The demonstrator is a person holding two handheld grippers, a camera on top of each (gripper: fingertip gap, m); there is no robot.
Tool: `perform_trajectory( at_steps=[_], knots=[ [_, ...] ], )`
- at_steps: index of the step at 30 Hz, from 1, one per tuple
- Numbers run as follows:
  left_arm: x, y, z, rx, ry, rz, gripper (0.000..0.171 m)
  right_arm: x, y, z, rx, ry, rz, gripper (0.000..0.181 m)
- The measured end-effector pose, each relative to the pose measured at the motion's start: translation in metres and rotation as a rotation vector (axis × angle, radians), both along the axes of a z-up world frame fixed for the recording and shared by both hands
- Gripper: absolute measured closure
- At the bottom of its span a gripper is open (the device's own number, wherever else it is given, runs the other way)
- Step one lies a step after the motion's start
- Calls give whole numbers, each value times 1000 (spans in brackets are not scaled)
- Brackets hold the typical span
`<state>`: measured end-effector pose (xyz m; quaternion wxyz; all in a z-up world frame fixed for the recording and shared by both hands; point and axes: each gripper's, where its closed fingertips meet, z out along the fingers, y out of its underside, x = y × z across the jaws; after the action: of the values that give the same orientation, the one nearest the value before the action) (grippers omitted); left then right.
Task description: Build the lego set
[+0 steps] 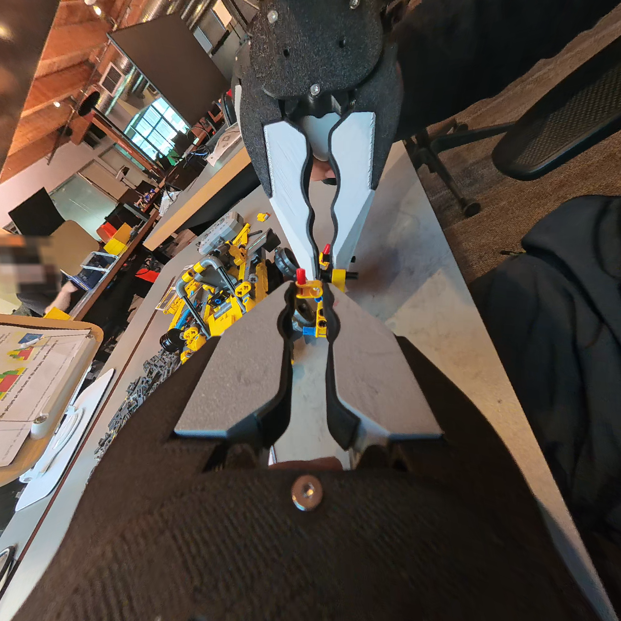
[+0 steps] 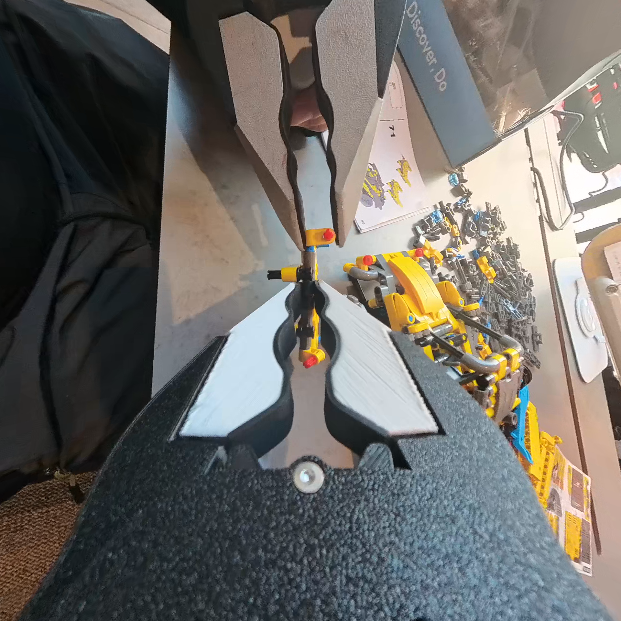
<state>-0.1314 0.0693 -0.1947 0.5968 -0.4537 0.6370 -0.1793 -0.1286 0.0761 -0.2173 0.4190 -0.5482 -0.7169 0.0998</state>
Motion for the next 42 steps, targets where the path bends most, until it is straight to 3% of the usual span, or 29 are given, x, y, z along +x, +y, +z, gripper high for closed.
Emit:
perform_trajectory(
  at_steps=[10, 42],
  knots=[
    [-2, 4, -13, -12, 84, 41, 160, 2, 4, -13, 15, -11, -10, 175],
    [-4, 5, -16, -34, 106, 47, 160, 2, 5, -12, -26, 25, 1, 174]
  ],
)
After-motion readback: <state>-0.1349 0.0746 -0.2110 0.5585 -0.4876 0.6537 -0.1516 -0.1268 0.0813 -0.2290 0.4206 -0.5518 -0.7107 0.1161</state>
